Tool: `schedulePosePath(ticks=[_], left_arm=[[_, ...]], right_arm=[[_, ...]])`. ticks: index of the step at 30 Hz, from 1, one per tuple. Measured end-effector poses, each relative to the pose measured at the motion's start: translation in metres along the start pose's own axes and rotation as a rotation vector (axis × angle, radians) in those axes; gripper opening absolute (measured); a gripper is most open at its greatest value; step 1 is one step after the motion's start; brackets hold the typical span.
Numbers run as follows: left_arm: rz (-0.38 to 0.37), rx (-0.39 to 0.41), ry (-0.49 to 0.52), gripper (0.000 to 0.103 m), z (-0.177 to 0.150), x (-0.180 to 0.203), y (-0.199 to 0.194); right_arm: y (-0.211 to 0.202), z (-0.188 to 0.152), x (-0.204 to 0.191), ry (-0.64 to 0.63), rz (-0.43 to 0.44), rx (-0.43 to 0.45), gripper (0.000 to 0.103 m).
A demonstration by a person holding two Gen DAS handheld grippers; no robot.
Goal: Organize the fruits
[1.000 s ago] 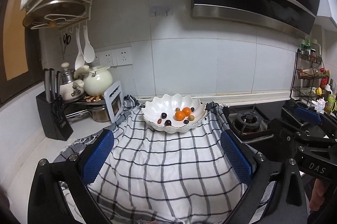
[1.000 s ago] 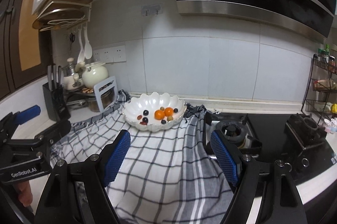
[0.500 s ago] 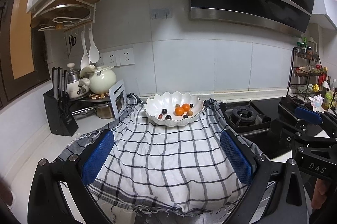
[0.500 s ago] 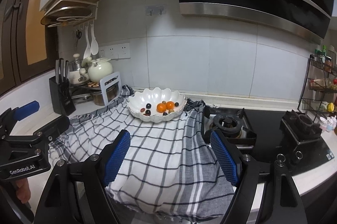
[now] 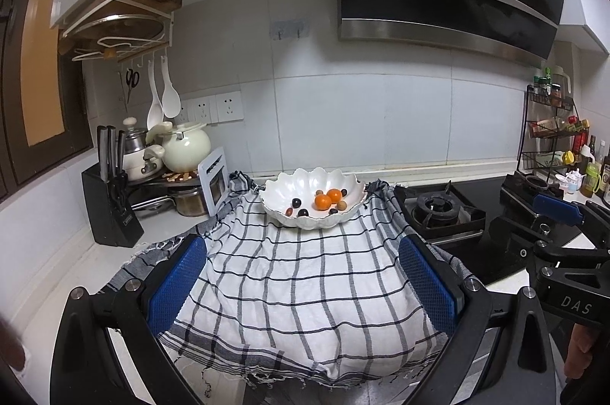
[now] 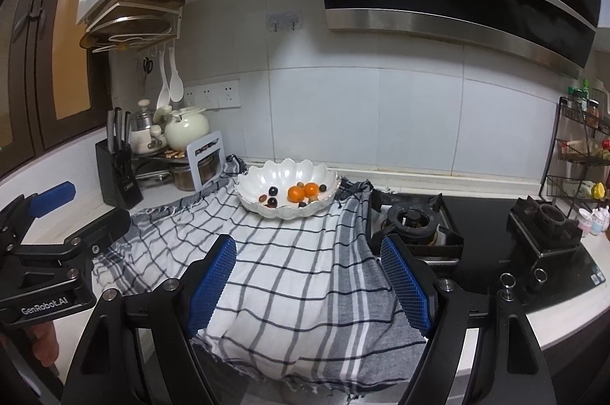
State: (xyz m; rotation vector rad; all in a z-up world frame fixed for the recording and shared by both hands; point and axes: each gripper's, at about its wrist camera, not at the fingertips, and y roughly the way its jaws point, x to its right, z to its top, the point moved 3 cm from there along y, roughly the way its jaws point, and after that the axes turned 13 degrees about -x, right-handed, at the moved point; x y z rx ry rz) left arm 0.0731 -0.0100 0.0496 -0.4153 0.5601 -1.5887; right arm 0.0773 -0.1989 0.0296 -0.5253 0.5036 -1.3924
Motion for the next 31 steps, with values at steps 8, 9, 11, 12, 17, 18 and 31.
schedulePosePath(ticks=[8, 9, 11, 12, 17, 18, 31], left_arm=[[-0.001, 0.01, 0.004, 0.103, 0.0015, 0.0016, -0.0053], [-0.001, 0.01, 0.005, 0.103, 0.0017, 0.0017, -0.0056], [-0.002, 0.011, 0.005, 0.103, 0.0018, 0.0017, -0.0061], [-0.002, 0.011, 0.005, 0.103, 0.0017, 0.0019, -0.0061], [-0.003, 0.009, 0.003, 0.103, 0.0026, 0.0025, -0.006], [-0.005, 0.009, 0.003, 0.103, 0.0026, 0.0028, -0.0062], [-0.005, 0.017, -0.003, 0.103, 0.003, 0.0026, -0.0098]], right_arm=[[-0.0034, -0.0011, 0.0003, 0.004, 0.003, 0.006, 0.079], [-0.0043, -0.0012, 0.0004, 0.004, 0.003, 0.007, 0.079], [-0.0046, -0.0013, 0.0005, 0.005, 0.003, 0.008, 0.079], [-0.0044, -0.0011, 0.0006, 0.005, 0.003, 0.008, 0.079], [-0.0052, -0.0011, 0.0008, 0.005, 0.004, 0.008, 0.079], [-0.0052, -0.0012, 0.0007, 0.006, 0.004, 0.008, 0.079], [-0.0066, -0.0035, -0.0016, -0.004, 0.009, 0.01, 0.079]])
